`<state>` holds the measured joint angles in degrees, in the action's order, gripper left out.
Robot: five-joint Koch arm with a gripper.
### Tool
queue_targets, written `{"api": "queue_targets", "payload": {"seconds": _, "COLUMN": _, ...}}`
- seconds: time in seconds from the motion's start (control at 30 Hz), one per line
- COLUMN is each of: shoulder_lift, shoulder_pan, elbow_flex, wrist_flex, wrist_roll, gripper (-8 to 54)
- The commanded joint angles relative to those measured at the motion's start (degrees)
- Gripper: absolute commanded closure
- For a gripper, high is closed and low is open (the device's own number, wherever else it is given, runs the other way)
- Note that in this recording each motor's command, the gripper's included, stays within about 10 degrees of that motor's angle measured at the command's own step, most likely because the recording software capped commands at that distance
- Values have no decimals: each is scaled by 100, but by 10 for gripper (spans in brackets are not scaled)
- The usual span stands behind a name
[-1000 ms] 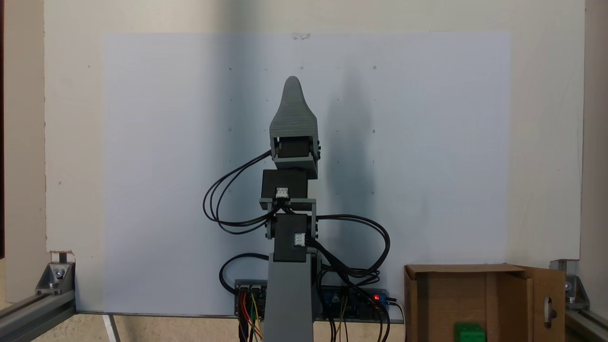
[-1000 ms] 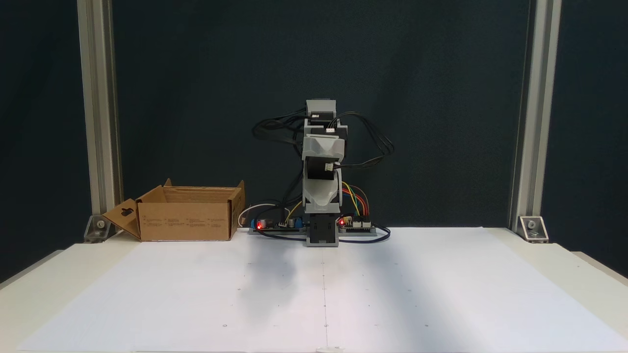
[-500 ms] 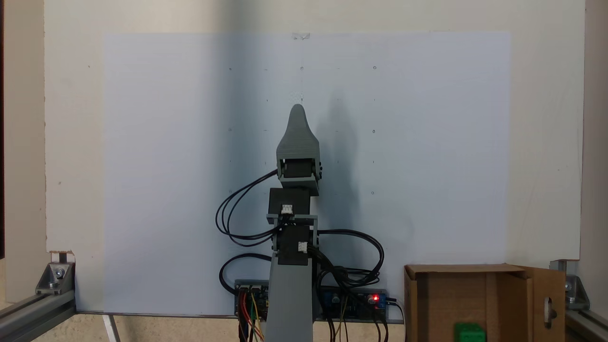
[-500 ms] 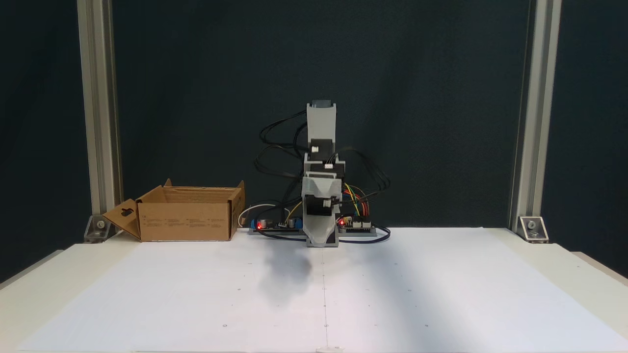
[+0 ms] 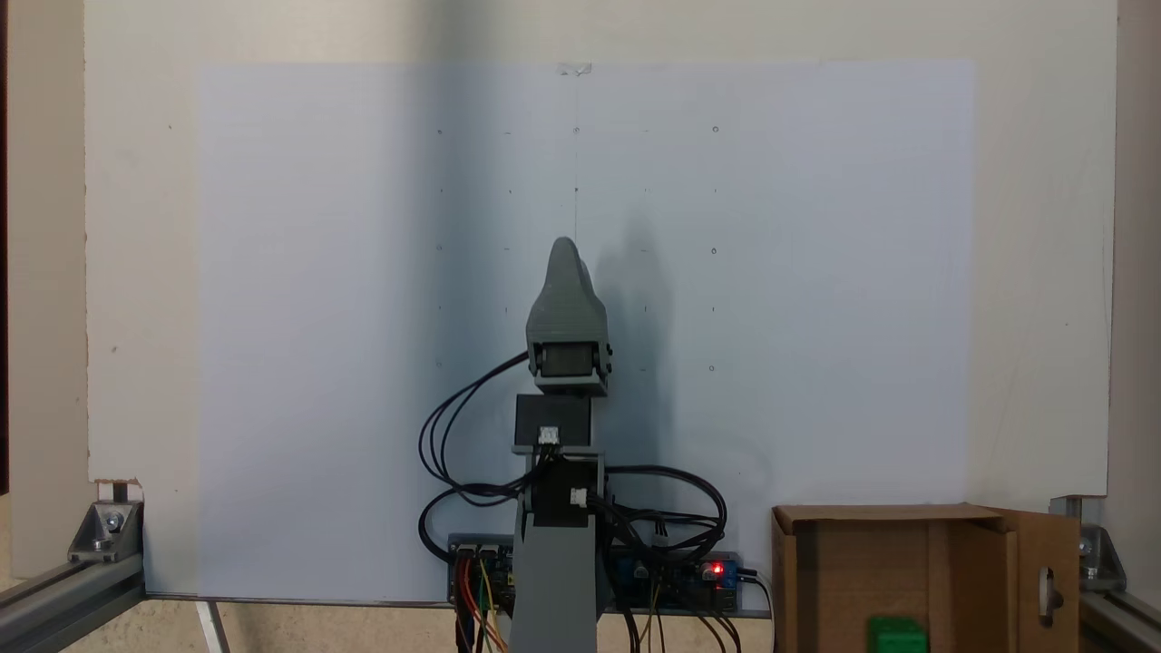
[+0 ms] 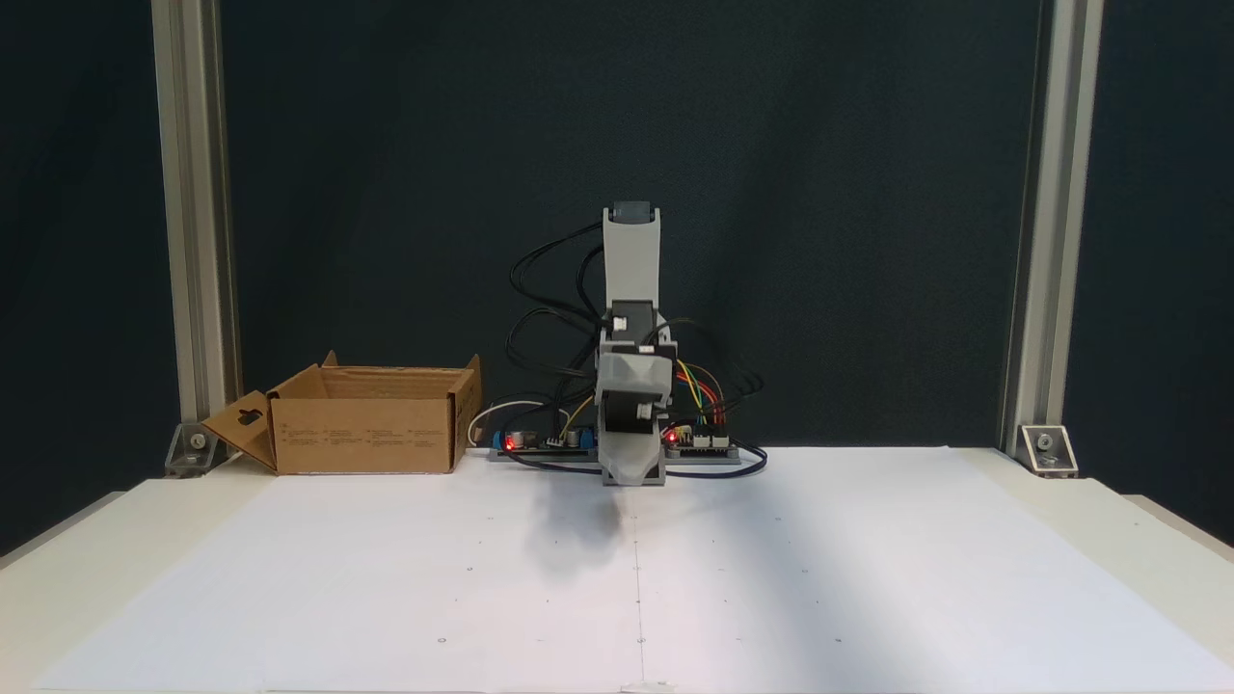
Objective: Grasp a green dice and put it in the bin.
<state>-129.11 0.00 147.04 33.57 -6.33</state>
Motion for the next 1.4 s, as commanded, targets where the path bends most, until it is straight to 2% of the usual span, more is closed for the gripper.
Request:
{"api": "queue_targets", "payload": {"seconds": 0.0, "shoulder_lift": -563, "shoulder_pan": 44, "elbow_flex": 211, "wrist_flex": 982, "wrist_roll": -149, "gripper": 22}}
{"api": "queue_targets", "payload": {"seconds": 0.33, "shoulder_lift": -659, "shoulder_pan": 44, "elbow_flex": 1492, "wrist_flex": 2204, "wrist_roll": -141, "gripper": 21}}
{"api": "queue_targets", "payload": {"seconds": 0.7, "shoulder_lift": -624, "shoulder_pan": 53, "elbow_flex": 1554, "wrist_flex": 4076, "wrist_roll": -132, "gripper": 10}}
{"api": "queue_targets", "payload": {"seconds": 1.37, "shoulder_lift": -606, "shoulder_pan": 26, "elbow_flex": 1554, "wrist_flex": 2821, "wrist_roll": -132, "gripper": 11}}
